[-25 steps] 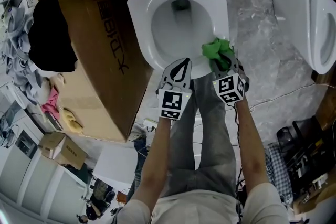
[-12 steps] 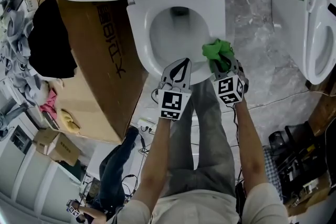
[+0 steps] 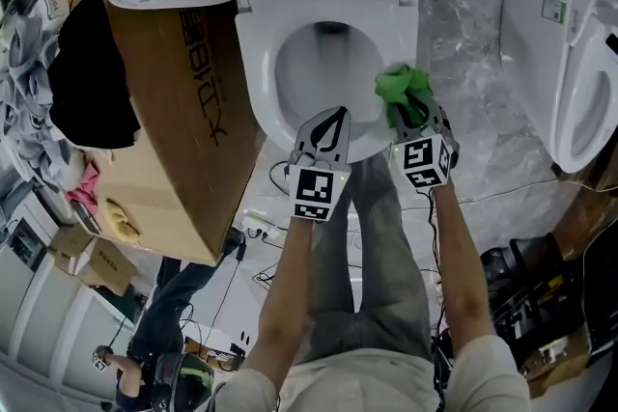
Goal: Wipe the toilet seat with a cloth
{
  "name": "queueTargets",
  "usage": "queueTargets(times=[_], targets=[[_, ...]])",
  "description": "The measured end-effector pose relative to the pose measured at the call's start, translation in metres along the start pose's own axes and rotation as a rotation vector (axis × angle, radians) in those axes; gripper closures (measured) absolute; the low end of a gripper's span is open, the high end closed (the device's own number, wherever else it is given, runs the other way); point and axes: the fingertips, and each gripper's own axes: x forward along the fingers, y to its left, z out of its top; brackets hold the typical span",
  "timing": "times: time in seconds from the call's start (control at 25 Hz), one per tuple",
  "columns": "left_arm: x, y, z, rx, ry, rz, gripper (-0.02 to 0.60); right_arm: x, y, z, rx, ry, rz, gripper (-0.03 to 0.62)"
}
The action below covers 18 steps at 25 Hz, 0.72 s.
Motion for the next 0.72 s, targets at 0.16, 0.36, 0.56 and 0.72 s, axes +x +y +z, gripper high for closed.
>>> queueTargets(times=[0.16,0.36,0.56,0.72], targets=[[0.004,0.003,0.004,-0.014,-0.004,0.009,0.569,0.004,-0.009,0.008,-0.009,-0.005,-0.003,0.496],[0.01,0.008,0.01,-0.032,-0.012,0.022,0.569,0.009,-0.021,0.021,-0.023,-0.012,-0.006,0.496],[0.016,0.016,0.015,-0.055,-0.025,0.038,0.569,0.017,-0.034,0.037,-0.049,-0.014,-0.005,0.496],[0.017,0.023,0.02,-0.066,-0.037,0.053,0.569,0.023,-0.043,0.047,-0.067,-0.017,-0.01,0.496]])
